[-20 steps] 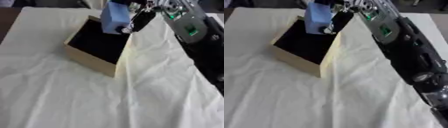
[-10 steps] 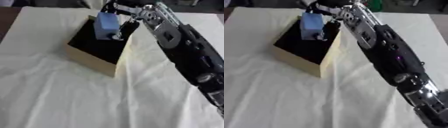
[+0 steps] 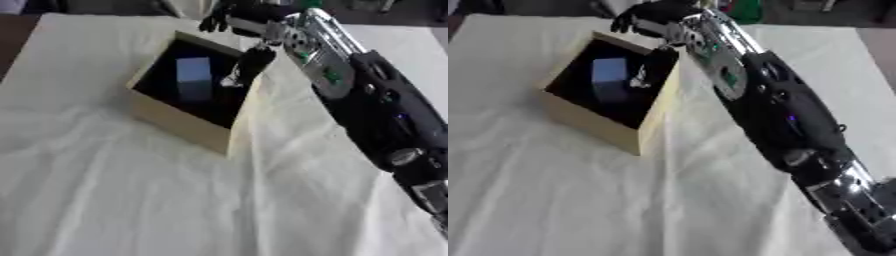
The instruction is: Pick up objects on the table and place them in the box.
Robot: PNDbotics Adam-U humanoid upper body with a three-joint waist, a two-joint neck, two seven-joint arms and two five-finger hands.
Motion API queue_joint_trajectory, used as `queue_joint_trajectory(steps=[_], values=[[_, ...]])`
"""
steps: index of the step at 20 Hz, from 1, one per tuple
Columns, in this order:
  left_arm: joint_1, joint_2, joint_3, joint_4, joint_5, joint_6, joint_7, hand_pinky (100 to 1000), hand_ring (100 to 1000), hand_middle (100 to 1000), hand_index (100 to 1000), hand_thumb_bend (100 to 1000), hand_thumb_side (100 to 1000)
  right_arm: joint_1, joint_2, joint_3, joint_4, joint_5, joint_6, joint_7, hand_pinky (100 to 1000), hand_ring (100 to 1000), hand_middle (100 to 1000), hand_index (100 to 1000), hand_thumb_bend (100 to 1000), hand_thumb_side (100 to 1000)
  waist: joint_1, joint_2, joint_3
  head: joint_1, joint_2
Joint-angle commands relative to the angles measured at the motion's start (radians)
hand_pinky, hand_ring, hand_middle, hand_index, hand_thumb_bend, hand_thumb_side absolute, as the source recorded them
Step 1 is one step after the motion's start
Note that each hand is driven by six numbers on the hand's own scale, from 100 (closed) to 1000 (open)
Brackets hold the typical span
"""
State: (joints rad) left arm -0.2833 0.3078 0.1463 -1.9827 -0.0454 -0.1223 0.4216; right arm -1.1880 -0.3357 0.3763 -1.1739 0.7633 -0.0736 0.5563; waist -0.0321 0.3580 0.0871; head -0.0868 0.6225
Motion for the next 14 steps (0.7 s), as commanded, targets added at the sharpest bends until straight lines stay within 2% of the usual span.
queue_joint_trajectory(steps=[1, 4, 8, 10, 14], values=[[-0.012, 0.008, 0.001, -0.017, 0.003, -0.001, -0.006, 693, 516, 436, 731, 317, 125, -0.024, -0.013, -0.008, -0.029, -0.013, -0.007, 0.0, 857, 864, 841, 928, 527, 311, -0.008, -0.031, -0.001, 0.0, -0.003], [-0.012, 0.009, 0.001, -0.017, 0.002, -0.001, -0.006, 694, 516, 435, 730, 317, 125, -0.021, -0.021, -0.011, -0.051, -0.026, -0.003, -0.003, 856, 862, 839, 927, 514, 297, -0.008, -0.032, -0.003, 0.002, -0.002], [-0.011, 0.009, 0.003, -0.017, 0.0, -0.001, -0.005, 693, 516, 436, 730, 317, 125, -0.007, -0.046, -0.02, -0.119, -0.073, 0.019, -0.011, 849, 847, 828, 924, 466, 226, -0.009, -0.033, -0.008, 0.005, -0.001], [-0.01, 0.01, 0.005, -0.017, -0.001, -0.001, -0.003, 693, 516, 436, 730, 317, 125, 0.009, -0.08, -0.027, -0.19, -0.115, 0.036, -0.015, 846, 841, 825, 923, 445, 183, -0.01, -0.034, -0.011, 0.008, -0.001], [-0.009, 0.011, 0.009, -0.017, -0.005, -0.002, 0.004, 693, 516, 436, 730, 316, 125, 0.079, -0.191, -0.055, -0.4, -0.205, 0.097, -0.034, 835, 819, 812, 918, 413, 100, -0.014, -0.034, -0.017, 0.02, -0.002]])
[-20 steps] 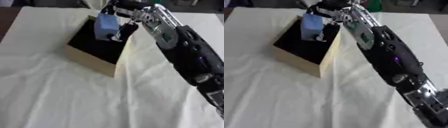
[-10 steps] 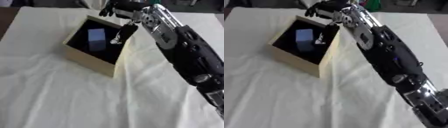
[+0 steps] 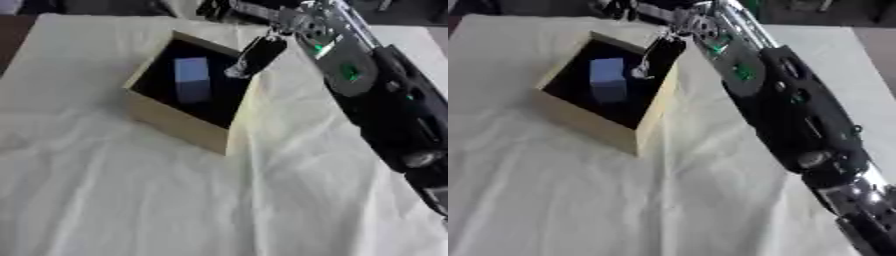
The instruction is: Pick up objects on the table and place them in the box.
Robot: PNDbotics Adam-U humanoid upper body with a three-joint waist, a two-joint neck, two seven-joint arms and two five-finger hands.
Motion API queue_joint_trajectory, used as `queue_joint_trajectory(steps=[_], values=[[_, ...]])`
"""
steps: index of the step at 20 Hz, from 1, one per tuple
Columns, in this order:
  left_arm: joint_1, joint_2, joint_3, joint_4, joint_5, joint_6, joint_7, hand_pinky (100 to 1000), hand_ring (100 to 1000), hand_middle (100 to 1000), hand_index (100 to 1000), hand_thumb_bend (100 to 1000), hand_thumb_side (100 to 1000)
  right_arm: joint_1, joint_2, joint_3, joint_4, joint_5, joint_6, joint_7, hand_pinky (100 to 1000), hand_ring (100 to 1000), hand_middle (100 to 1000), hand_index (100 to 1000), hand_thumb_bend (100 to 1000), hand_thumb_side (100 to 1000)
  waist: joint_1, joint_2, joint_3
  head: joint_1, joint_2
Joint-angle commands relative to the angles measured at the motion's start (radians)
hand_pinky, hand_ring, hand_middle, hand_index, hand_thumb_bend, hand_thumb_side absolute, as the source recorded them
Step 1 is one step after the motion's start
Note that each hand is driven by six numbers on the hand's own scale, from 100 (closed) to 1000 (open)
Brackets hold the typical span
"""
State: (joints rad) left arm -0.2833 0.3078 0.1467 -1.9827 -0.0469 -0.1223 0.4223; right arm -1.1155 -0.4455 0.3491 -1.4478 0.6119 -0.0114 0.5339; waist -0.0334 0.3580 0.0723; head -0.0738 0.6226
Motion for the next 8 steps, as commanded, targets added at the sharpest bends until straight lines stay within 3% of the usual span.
queue_joint_trajectory(steps=[1, 4, 8], values=[[-0.009, 0.011, 0.011, -0.017, -0.004, -0.002, 0.006, 693, 516, 436, 730, 316, 125, 0.034, -0.111, -0.041, -0.184, -0.078, 0.054, -0.018, 835, 816, 815, 918, 410, 100, -0.013, -0.033, -0.005, 0.011, -0.002], [-0.009, 0.011, 0.014, -0.017, -0.006, -0.003, 0.011, 693, 516, 435, 730, 316, 125, 0.122, -0.187, -0.089, -0.346, -0.146, 0.113, -0.042, 833, 809, 815, 918, 392, 100, -0.011, -0.03, -0.01, 0.023, -0.003], [-0.01, 0.011, 0.017, -0.017, -0.008, -0.004, 0.018, 693, 516, 435, 729, 316, 124, 0.23, -0.248, -0.162, -0.521, -0.228, 0.176, -0.103, 828, 798, 806, 912, 233, 100, -0.006, -0.028, -0.02, 0.034, -0.004]])
